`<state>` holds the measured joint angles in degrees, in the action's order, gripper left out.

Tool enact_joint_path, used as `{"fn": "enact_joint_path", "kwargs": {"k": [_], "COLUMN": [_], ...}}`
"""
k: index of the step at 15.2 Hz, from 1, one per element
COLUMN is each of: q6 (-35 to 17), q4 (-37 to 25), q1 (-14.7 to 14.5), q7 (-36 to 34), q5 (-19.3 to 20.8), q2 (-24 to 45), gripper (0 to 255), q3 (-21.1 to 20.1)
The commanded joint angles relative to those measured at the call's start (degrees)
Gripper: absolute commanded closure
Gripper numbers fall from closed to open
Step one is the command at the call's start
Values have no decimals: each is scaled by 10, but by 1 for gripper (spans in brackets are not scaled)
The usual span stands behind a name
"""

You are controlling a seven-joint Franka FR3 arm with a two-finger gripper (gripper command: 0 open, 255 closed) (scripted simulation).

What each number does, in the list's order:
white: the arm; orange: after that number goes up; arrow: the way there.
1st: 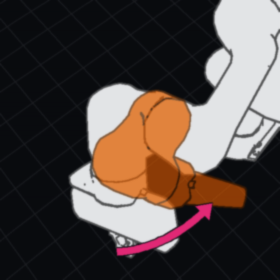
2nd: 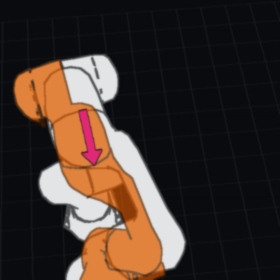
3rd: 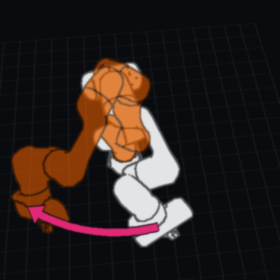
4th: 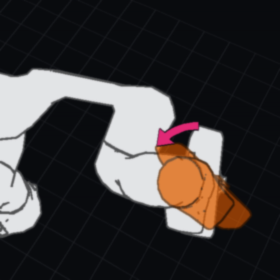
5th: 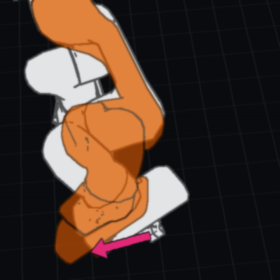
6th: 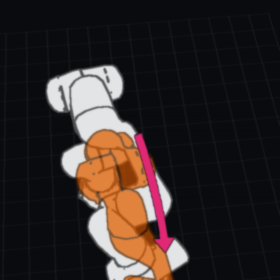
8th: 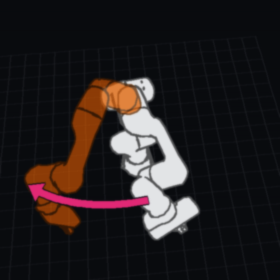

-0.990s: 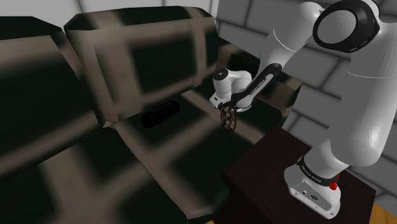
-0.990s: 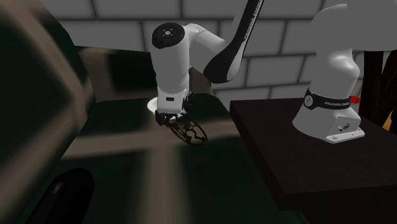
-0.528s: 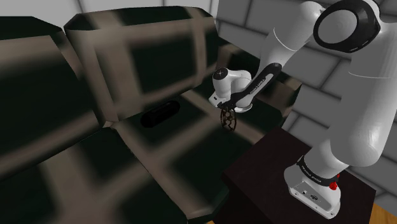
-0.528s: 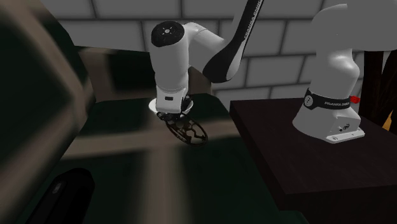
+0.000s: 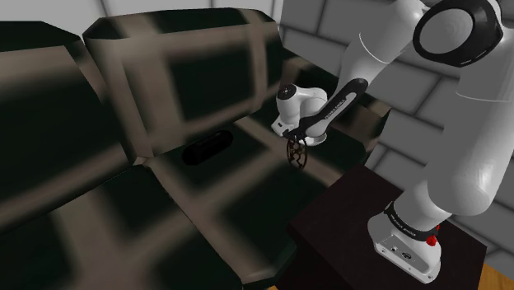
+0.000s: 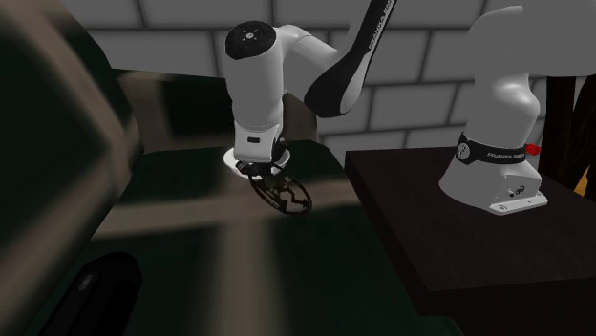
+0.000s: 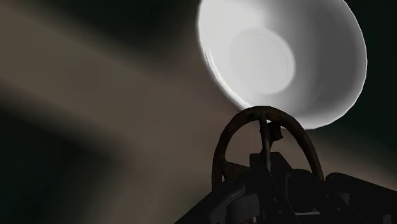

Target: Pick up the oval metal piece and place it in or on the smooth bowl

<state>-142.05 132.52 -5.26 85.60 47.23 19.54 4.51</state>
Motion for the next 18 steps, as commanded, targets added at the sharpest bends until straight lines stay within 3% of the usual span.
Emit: {"fn": "enact_joint_path", "kwargs": {"k": [1,18], "q6": [9,100], "q4": [6,13], "q1": [1,4], "q7": [10,102], "q5": [-8,-79], "q2": [-16,-133], "gripper": [255,255], "q3": [-3,-20]}}
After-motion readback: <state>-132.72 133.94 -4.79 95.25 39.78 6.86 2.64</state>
